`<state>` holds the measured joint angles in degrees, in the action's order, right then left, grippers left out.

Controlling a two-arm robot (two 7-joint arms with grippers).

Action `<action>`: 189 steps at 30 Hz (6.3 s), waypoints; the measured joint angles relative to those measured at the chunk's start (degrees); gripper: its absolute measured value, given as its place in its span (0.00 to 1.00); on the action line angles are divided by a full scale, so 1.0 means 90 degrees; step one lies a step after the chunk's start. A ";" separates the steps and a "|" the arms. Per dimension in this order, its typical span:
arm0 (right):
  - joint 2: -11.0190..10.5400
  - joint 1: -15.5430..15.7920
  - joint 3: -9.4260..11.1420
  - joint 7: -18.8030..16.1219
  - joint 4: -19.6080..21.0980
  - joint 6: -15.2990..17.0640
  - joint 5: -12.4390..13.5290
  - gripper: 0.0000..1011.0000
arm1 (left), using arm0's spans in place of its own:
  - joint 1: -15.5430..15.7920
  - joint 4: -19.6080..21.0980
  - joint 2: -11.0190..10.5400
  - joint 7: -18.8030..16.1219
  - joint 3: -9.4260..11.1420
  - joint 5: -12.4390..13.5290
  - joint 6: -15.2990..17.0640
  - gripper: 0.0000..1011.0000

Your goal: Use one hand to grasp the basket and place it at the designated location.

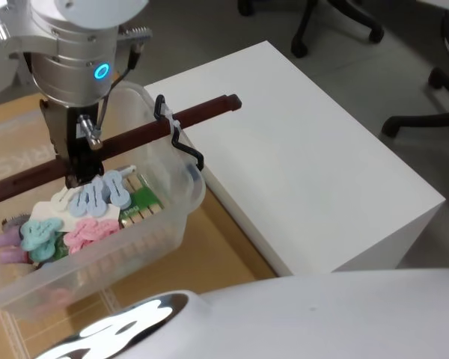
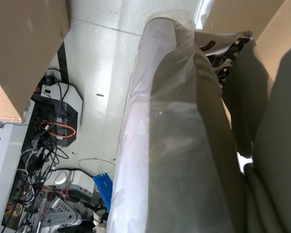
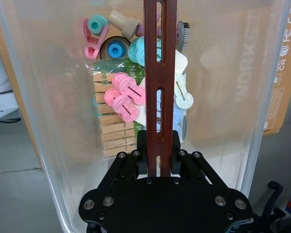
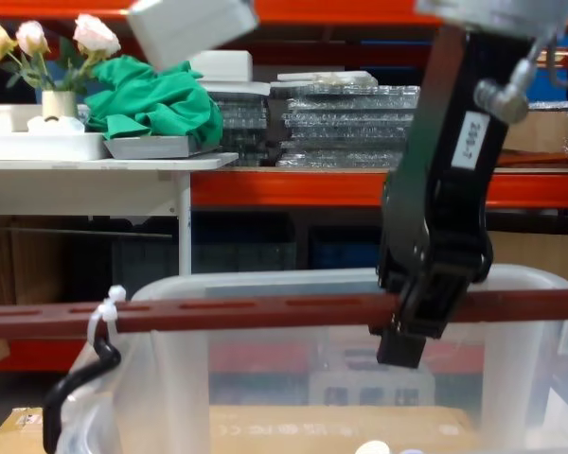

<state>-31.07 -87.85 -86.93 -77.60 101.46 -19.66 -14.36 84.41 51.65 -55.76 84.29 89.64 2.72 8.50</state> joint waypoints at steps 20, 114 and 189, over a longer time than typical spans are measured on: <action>0.0223 0.0322 -0.0164 0.0128 -0.0305 -0.0205 -0.0200 0.23 | 0.0000 0.0000 0.0000 0.0000 0.0000 0.0000 0.0000 0.00; 0.0734 0.1039 -0.0722 0.0168 -0.0641 0.0086 -0.1423 0.23 | 0.0000 0.0000 0.0000 0.0000 0.0000 0.0000 0.0000 0.00; 0.0441 0.0084 -0.0212 -0.0163 -0.0106 0.0001 -0.0047 0.99 | 0.0000 0.0000 0.0000 0.0000 0.0000 0.0000 0.0000 0.00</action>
<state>-27.10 -87.09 -88.84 -79.07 100.50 -19.65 -14.78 84.40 51.66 -55.76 84.28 89.64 2.71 8.50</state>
